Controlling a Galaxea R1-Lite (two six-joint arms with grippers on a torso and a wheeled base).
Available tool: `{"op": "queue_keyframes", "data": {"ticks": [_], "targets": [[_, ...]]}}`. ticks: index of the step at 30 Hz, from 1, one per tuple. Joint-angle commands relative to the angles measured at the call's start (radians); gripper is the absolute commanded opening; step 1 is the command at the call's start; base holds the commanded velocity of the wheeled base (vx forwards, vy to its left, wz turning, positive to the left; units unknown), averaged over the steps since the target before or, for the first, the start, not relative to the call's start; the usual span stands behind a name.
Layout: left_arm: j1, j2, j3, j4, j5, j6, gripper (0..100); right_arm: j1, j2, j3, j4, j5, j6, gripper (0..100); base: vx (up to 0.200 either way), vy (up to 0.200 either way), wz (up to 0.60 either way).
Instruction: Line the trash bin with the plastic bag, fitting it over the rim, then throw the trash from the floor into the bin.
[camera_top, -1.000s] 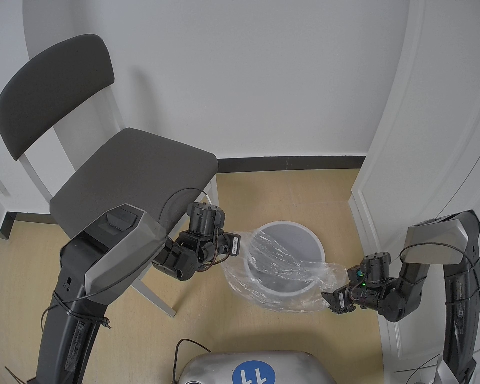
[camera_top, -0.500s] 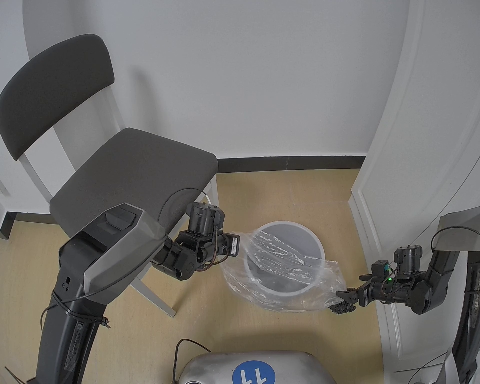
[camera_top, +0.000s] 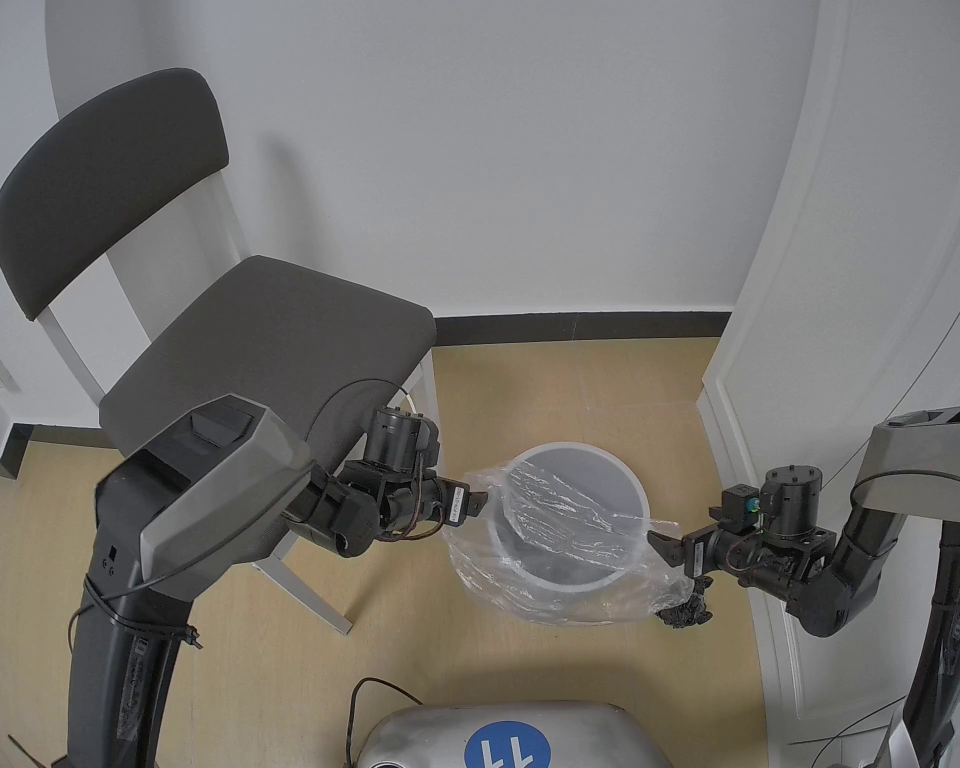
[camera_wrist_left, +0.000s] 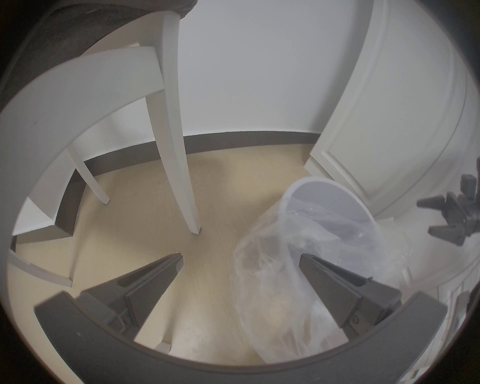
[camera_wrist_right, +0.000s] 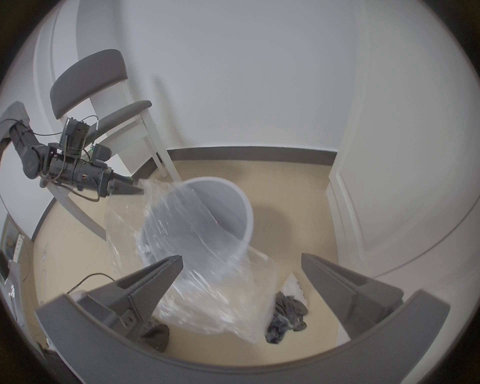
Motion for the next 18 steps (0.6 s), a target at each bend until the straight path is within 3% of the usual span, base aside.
{"op": "queue_keyframes", "data": {"ticks": [1,4,6,8,9,13,18], "targets": [[0.022,-0.117,0.093,0.065,-0.043,0.070,100,0.098,-0.020,-0.114,0.052,-0.045,-0.018,100,0.000,0.000,0.00],[0.029,-0.146,0.125,0.094,-0.044,0.125,100,0.132,-0.033,-0.179,0.167,-0.049,-0.054,100,0.000,0.000,0.00],[0.032,-0.169,0.159,0.097,-0.046,0.168,100,0.190,-0.030,-0.278,0.317,-0.094,-0.083,100,0.000,0.000,0.00],[0.034,-0.175,0.168,0.094,-0.046,0.173,100,0.208,-0.026,-0.311,0.360,-0.112,-0.097,100,0.000,0.000,0.00],[0.036,-0.188,0.182,0.091,-0.052,0.180,100,0.227,-0.007,-0.354,0.419,-0.129,-0.146,100,0.000,0.000,0.00],[0.043,-0.205,0.202,0.091,-0.086,0.209,100,0.230,0.045,-0.372,0.449,-0.141,-0.327,100,0.000,0.000,0.00],[0.045,-0.202,0.204,0.094,-0.087,0.217,100,0.231,0.082,-0.366,0.446,-0.155,-0.416,100,0.000,0.000,0.00]]}}
